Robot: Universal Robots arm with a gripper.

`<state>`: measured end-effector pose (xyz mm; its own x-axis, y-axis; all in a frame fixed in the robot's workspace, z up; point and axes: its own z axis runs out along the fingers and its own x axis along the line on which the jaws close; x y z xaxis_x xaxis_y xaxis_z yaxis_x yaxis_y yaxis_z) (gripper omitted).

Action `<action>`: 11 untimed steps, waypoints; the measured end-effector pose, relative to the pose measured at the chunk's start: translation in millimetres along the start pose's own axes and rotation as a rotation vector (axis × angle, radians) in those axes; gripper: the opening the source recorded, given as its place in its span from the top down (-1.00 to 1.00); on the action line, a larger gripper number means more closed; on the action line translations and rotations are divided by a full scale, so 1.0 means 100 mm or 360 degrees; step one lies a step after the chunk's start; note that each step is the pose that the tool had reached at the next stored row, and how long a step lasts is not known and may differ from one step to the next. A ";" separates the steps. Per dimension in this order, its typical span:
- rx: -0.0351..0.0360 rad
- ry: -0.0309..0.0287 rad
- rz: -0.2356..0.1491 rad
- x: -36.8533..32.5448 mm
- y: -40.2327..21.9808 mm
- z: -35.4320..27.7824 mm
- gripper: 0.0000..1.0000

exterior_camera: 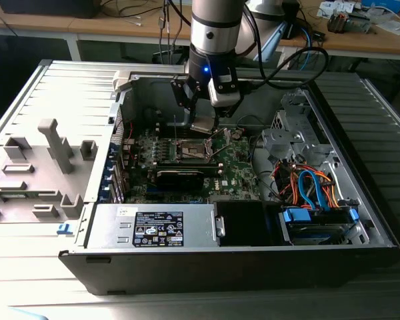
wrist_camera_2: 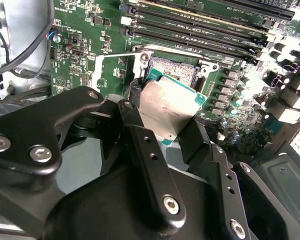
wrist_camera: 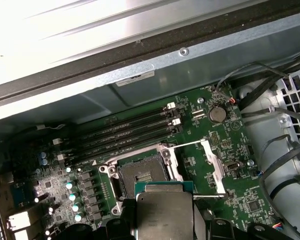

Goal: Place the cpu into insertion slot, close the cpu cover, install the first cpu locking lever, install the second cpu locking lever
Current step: 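Place the cpu into insertion slot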

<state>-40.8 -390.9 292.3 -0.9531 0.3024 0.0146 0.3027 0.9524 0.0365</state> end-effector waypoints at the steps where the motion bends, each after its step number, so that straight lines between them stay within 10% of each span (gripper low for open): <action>1: 0.0000 -0.00002 0.0005 0.000 0.000 0.000 -0.09; 11: 0.0001 -0.00028 0.0057 0.000 0.000 0.005 -0.09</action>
<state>-40.8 -390.9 291.8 -0.9416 0.3365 0.0141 0.3368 0.9409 0.0351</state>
